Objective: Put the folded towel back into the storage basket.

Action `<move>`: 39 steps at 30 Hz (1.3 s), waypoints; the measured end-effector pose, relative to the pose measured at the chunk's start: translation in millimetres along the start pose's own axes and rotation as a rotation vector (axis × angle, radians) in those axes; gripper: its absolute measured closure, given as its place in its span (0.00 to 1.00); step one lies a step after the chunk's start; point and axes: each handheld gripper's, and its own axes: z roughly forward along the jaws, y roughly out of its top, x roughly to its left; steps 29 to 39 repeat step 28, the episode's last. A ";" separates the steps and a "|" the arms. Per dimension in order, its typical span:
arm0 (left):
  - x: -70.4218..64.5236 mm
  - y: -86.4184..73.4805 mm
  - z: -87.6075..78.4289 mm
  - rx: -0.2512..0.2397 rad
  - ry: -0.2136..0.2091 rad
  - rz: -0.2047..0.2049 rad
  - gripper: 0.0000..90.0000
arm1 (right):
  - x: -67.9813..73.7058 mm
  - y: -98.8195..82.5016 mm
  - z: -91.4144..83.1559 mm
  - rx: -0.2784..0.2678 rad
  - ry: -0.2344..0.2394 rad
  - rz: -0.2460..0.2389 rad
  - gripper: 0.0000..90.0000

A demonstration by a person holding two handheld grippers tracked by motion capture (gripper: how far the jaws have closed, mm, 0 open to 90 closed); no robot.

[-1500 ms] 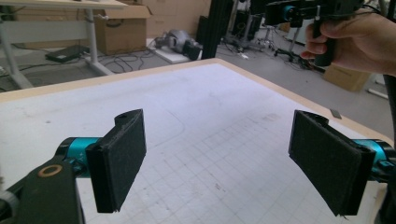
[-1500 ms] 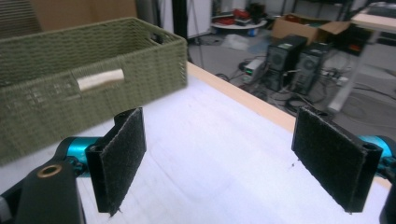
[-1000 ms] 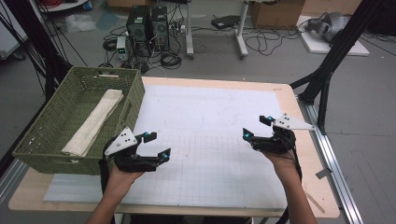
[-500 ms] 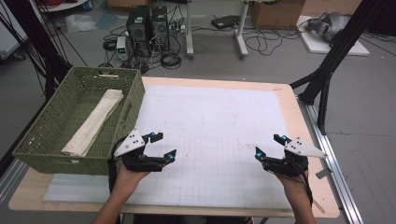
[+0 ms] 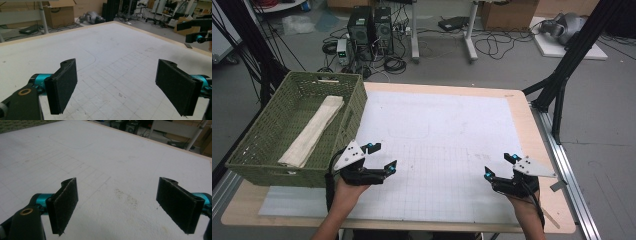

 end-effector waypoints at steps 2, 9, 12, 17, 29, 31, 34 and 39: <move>0.0 -0.5 0.2 0.003 -0.002 -0.003 0.20 | 0.0 -1.4 -0.4 0.002 -0.001 0.007 0.18; -2.8 -3.7 3.6 0.022 -0.013 0.002 0.20 | -0.9 -2.2 -0.4 -0.004 0.000 0.025 0.18; -2.8 -5.6 4.7 0.029 -0.012 0.002 0.20 | -1.6 -3.5 1.6 -0.001 0.000 0.013 0.18; -3.8 -7.0 5.6 0.032 -0.012 0.006 0.20 | -0.7 -3.8 1.9 0.003 -0.007 0.009 0.18; -1.9 -10.3 7.0 0.045 -0.013 -0.003 0.20 | -3.2 -4.4 1.5 0.005 -0.014 0.016 0.18; -1.9 -10.3 7.0 0.045 -0.013 -0.003 0.20 | -3.2 -4.4 1.5 0.005 -0.014 0.016 0.18; -1.9 -10.3 7.0 0.045 -0.013 -0.003 0.20 | -3.2 -4.4 1.5 0.005 -0.014 0.016 0.18; -1.9 -10.3 7.0 0.045 -0.013 -0.003 0.20 | -3.2 -4.4 1.5 0.005 -0.014 0.016 0.18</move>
